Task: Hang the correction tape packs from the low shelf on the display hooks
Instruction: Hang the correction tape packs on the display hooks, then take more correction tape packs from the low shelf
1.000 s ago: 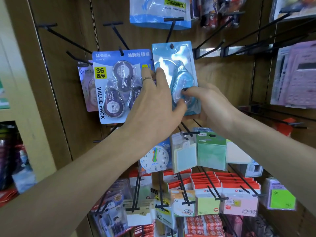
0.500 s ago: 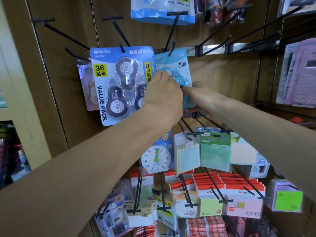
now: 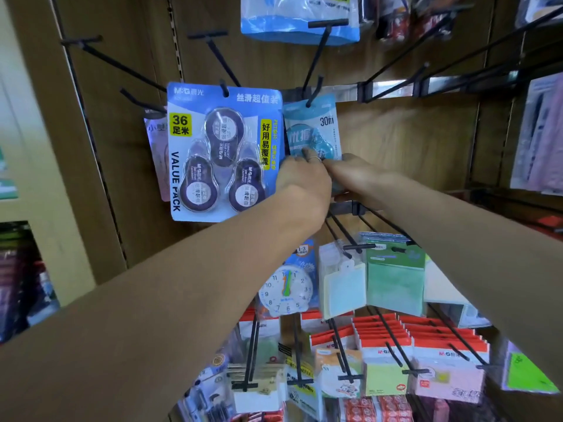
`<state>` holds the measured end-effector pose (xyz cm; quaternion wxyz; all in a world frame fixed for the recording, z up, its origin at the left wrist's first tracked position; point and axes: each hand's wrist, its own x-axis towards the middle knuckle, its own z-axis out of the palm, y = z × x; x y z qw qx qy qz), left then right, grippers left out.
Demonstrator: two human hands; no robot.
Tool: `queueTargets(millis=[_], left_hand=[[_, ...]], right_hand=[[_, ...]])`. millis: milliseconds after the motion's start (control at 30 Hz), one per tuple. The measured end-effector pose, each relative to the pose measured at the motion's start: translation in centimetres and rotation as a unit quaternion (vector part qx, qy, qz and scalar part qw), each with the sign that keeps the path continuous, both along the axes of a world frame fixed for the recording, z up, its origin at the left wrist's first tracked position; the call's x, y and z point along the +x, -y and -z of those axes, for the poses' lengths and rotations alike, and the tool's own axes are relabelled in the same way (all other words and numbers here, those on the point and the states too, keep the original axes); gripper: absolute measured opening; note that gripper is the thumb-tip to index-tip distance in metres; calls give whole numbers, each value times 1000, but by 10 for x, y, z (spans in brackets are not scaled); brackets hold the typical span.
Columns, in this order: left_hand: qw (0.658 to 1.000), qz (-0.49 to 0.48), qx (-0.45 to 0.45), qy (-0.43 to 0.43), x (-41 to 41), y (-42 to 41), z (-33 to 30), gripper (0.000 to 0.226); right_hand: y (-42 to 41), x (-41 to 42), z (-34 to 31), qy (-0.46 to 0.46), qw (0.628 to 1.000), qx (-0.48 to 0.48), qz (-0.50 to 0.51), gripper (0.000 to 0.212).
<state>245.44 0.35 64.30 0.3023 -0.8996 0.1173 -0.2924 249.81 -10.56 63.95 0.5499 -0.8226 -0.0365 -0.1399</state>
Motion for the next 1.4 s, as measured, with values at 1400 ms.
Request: queueTargets(millis=[1400], left_hand=[[758,-3,-470,-453,-226,-327,613,22]], right_hand=[[-257,-302,642,-429,883,73,178,43]])
